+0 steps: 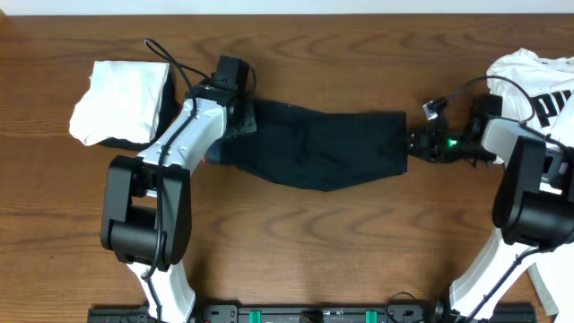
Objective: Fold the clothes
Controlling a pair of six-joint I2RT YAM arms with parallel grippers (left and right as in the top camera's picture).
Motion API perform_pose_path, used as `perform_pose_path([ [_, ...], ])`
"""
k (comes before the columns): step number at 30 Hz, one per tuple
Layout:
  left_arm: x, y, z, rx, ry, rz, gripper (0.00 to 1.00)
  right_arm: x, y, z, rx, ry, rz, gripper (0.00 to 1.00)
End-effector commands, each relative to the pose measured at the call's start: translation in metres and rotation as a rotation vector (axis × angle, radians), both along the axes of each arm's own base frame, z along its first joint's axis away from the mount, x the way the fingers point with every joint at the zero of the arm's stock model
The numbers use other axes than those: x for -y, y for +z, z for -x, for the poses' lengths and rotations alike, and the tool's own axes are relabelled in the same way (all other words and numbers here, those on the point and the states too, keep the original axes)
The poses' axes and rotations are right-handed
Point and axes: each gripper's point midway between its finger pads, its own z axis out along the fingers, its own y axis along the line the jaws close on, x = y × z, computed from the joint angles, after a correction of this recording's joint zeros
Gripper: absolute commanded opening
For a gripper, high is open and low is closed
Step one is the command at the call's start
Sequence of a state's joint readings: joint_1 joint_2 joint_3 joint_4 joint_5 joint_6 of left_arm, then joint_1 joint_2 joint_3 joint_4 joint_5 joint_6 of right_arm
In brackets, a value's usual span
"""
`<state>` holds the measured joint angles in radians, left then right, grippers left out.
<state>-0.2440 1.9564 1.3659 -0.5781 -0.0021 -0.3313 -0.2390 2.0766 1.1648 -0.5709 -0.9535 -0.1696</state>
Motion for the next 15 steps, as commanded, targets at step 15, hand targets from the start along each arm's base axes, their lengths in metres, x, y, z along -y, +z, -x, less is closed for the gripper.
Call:
perform_pose_path([
  [15, 0.027, 0.012, 0.0, 0.01, -0.071, 0.141, 0.27, -0.003, -0.016, 0.004, -0.05, -0.002, 0.074, 0.63],
])
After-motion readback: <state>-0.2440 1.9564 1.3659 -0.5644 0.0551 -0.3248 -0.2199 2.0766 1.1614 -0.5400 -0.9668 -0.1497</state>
